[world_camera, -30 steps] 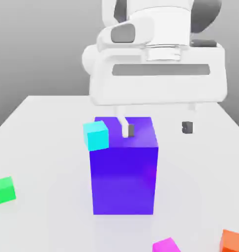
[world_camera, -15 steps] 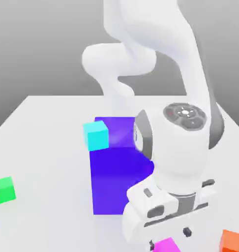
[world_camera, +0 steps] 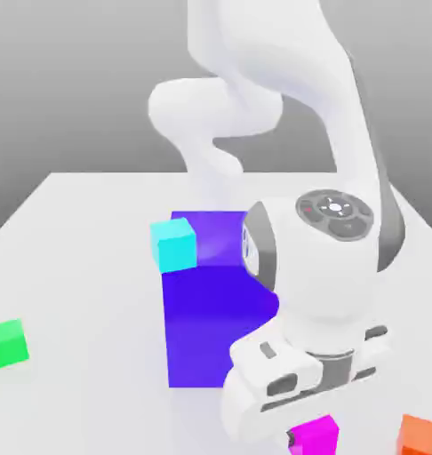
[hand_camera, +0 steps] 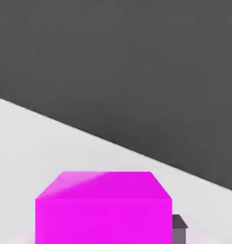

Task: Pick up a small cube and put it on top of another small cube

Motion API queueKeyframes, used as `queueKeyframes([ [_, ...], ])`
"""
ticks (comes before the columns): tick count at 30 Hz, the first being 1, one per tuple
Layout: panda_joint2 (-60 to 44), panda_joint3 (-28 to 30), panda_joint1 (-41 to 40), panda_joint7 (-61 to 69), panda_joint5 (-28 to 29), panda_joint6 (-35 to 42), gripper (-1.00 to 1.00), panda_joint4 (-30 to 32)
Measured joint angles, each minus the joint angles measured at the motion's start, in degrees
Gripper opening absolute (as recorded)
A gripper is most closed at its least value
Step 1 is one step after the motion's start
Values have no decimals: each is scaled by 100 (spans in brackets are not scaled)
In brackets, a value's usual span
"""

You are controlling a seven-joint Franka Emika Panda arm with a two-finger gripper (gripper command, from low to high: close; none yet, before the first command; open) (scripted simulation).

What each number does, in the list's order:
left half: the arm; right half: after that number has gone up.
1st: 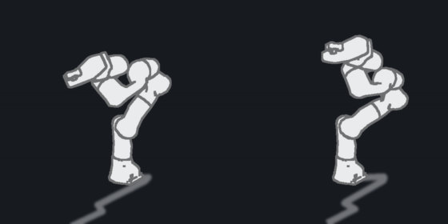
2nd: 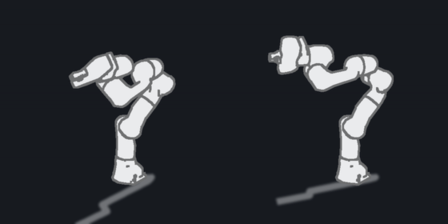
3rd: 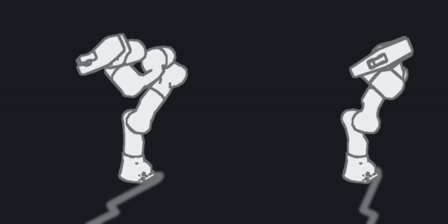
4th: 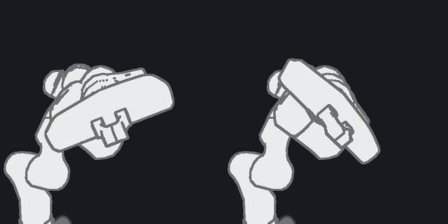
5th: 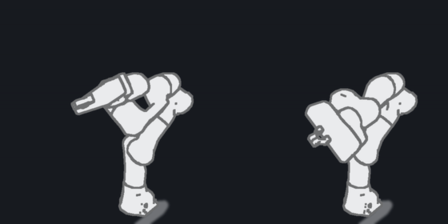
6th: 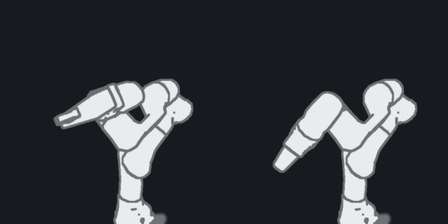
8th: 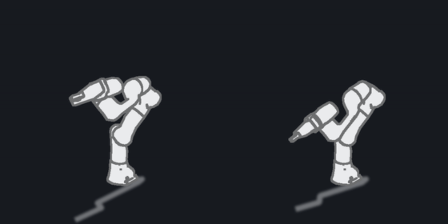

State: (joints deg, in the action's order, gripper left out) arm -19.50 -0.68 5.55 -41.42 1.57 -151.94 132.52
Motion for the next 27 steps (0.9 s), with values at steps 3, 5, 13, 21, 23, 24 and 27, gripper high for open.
queueKeyframes([
  [3,198,436,-219,-649,-166,36,-100,166],
  [5,320,720,-384,-1104,-264,56,-100,277],
  [13,791,1922,-990,-2989,-570,123,-100,720],
  [21,1273,3067,-1667,-4986,-715,191,-100,1164],
  [23,1344,3306,-1857,-5422,-777,171,-100,1262],
  [24,1235,3298,-1924,-5411,-944,74,-100,1273],
  [27,667,2956,-2207,-4981,-1675,-364,-100,1237],
])
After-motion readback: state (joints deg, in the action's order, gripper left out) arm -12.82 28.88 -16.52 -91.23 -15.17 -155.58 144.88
